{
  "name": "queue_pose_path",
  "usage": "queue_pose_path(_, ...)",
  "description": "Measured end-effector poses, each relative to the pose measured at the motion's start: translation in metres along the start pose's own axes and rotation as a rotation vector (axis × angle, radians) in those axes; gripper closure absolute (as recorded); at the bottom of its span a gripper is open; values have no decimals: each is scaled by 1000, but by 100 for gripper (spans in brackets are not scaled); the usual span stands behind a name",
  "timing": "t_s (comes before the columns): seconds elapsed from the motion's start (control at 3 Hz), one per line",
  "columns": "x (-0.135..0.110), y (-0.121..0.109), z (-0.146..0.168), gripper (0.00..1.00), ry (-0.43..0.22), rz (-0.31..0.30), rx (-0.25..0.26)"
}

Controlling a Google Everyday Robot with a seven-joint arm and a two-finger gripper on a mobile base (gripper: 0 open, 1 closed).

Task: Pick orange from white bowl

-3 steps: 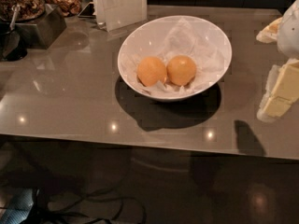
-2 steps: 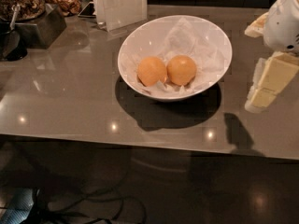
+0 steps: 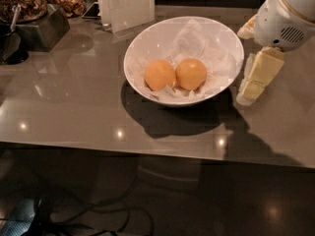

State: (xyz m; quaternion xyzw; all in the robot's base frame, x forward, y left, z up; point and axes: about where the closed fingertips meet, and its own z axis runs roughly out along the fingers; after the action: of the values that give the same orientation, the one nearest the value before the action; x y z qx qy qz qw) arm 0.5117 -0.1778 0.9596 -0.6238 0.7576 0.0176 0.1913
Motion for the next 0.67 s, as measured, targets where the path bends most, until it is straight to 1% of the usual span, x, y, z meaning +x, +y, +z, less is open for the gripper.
queue_pose_path(0.33, -6, -5, 7, 0, -31, -6, -8)
queue_pose_path(0.67, -22, -20, 18, 0, -61, -41, -31)
